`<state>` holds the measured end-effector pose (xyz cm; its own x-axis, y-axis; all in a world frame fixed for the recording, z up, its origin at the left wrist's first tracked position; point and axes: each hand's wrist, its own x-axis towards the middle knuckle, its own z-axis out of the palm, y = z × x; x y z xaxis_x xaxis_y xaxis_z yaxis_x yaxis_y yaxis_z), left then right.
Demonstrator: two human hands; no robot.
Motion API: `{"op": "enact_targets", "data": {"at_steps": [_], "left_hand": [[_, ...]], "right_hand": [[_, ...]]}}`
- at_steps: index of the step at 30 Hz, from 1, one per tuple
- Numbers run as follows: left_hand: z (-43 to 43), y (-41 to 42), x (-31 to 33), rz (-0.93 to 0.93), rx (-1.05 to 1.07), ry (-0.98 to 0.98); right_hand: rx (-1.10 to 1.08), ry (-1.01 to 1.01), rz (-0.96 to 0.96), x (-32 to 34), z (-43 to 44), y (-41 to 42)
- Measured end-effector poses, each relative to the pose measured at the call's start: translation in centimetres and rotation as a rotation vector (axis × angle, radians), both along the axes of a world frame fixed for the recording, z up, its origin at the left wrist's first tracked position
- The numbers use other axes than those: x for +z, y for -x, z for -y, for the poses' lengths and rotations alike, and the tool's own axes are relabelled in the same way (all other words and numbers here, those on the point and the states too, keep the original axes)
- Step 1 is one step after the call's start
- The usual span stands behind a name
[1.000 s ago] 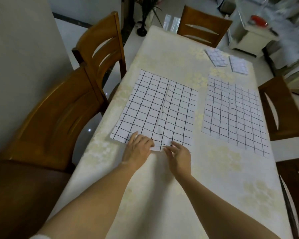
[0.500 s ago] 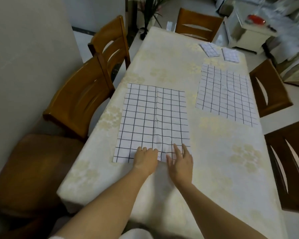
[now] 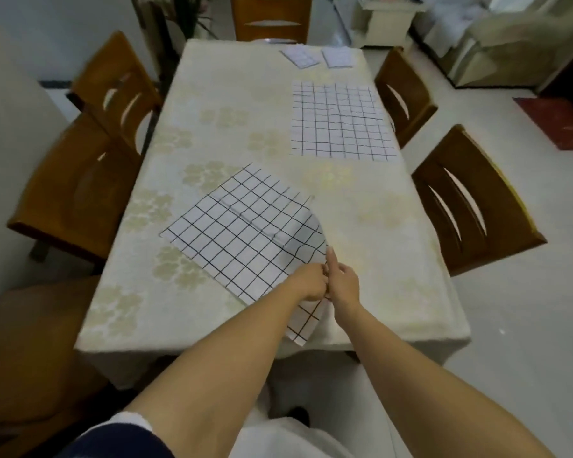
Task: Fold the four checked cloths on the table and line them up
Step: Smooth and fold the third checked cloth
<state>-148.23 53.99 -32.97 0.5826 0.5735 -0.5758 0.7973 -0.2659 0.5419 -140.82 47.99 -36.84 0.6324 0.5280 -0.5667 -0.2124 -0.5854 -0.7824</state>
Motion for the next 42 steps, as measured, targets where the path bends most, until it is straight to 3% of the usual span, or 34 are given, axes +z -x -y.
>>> {"op": "enact_targets", "data": {"at_steps": [5,10,15,23,33,38,42], "left_hand": [[-1.6,2.1,-1.4,0.109,0.01,-0.104],[-6.8,3.8,-2.8,-0.03,-0.153,-0.362],[-11.6,2.5,-4.1,-0.214,-0.318,-0.426],[-13.2,-3.2,-5.8,-0.189,-0.497,-0.45],[-18.6,-6.2,-7.0,-0.133,-0.298,-0.491],[-21.8,-6.1,-8.5,-0.165,-0.261,-0.541],[-22.8,-6.6,-10.3,-0.171,-0.213,-0.558]], "right_hand": [[0.068,0.06,0.164,0.9,-1.3,-2.5],[0.032,0.135,0.283,-0.5,-2.2,-5.3],[0.012,0.232,0.358,-1.4,-3.4,-7.5],[0.064,0.319,0.424,-2.3,-4.4,-10.4],[0.312,0.315,0.772,-2.8,-11.1,-20.4],[0.307,0.235,0.843,-3.7,-16.9,-25.5],[0.213,0.271,1.037,-4.2,-19.5,-25.9]]}}
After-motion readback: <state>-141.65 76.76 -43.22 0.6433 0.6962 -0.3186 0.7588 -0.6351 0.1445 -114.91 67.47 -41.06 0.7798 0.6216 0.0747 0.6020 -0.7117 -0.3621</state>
